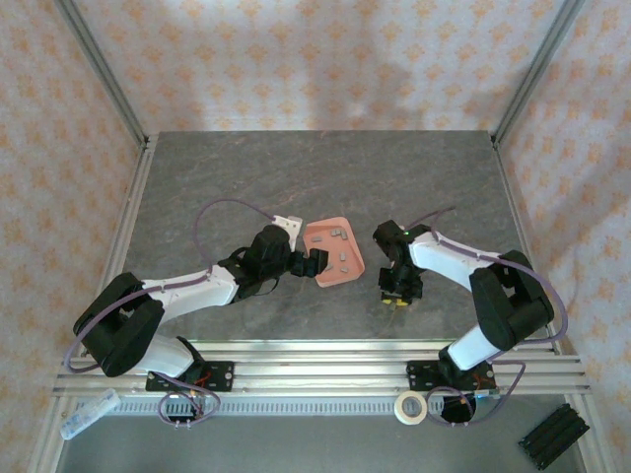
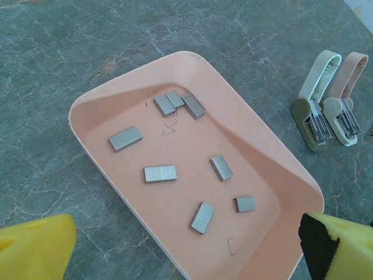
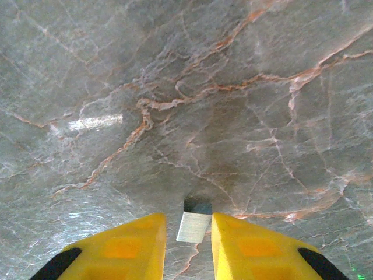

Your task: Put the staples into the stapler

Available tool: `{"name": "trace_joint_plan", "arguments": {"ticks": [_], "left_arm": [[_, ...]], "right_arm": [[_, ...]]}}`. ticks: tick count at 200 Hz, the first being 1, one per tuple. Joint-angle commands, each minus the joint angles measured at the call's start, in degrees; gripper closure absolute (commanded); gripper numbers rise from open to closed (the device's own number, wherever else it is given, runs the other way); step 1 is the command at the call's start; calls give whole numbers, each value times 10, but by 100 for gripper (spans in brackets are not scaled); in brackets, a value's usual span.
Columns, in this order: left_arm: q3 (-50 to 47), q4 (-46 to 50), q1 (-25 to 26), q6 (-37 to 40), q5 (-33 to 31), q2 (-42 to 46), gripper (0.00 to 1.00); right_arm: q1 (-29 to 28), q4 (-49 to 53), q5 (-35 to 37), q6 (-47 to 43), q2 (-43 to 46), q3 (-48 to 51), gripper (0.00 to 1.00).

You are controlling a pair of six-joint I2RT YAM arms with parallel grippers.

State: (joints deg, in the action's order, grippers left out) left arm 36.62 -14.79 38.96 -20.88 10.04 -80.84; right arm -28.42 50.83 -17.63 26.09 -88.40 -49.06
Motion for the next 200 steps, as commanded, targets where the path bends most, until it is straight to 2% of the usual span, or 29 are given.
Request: {"name": "trace_joint_plan", "arguments": {"ticks": [1, 109, 142, 180, 200], "left_arm": [[15, 5, 0, 12, -15, 7, 2], [15, 5, 0, 13, -15, 6, 2], [15, 7, 0, 14, -15, 8, 2], [15, 11, 0, 17, -17, 13, 2], [14, 14, 0, 18, -18, 17, 2]], "right_arm": [[5, 16, 9, -5, -10, 1, 74], [4, 5, 6, -2, -17, 14, 74], [5, -4, 3, -2, -26, 19, 76], [5, -21, 21, -3, -26, 22, 83], [5, -26, 29, -5, -21, 22, 83]]}}
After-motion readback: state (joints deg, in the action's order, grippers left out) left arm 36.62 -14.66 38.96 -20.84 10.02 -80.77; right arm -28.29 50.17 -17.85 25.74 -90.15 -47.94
